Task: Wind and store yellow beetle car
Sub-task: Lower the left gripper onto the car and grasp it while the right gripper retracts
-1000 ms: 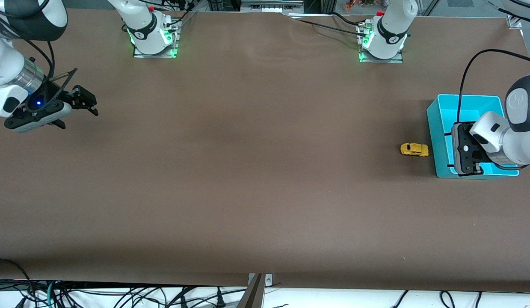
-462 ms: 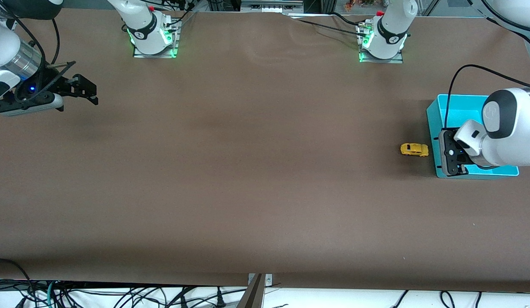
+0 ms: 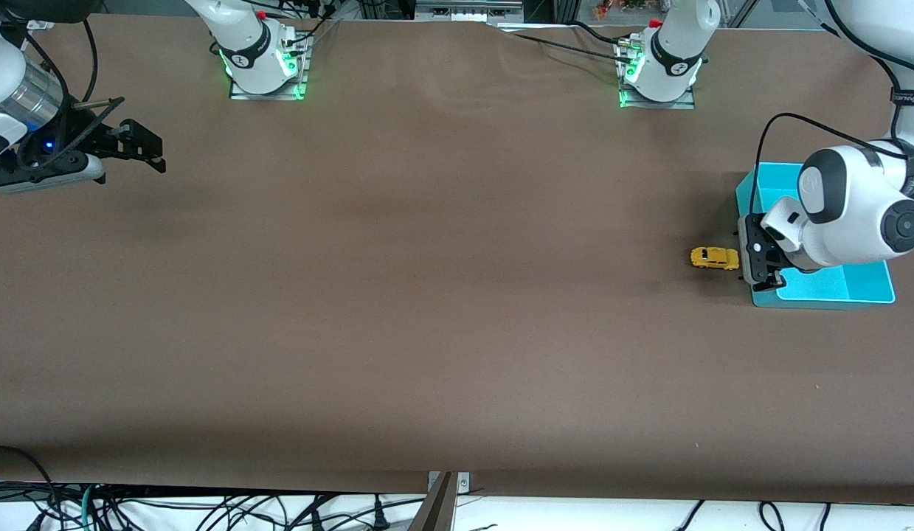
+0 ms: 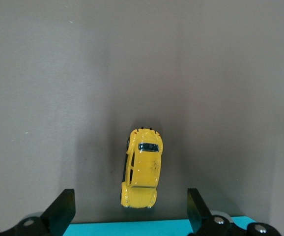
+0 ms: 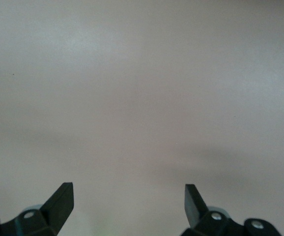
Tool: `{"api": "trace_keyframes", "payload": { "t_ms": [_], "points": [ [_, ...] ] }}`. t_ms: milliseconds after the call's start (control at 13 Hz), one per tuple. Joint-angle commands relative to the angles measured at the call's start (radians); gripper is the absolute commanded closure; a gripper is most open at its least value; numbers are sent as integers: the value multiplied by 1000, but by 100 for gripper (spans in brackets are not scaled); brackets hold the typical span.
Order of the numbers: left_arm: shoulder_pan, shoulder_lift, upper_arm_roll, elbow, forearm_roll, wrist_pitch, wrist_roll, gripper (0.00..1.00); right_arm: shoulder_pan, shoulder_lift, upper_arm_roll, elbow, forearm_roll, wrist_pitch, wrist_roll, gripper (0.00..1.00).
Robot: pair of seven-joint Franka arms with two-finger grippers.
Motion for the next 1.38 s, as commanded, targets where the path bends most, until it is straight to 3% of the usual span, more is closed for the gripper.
{"api": "trace_keyframes", "payload": {
  "t_ms": [0,538,1308],
  "points": [
    [7,-57,-4,-129,2,127,70,0,6,20,-5,48,7,-27,7,0],
    [11,-60,-4,-263,2,325,87,0,2,36,-7,65,-3,-23,13,0],
    [10,-9,-4,-332,0,508,101,0,-11,56,-45,105,-3,-27,-2,0]
  ]
}}
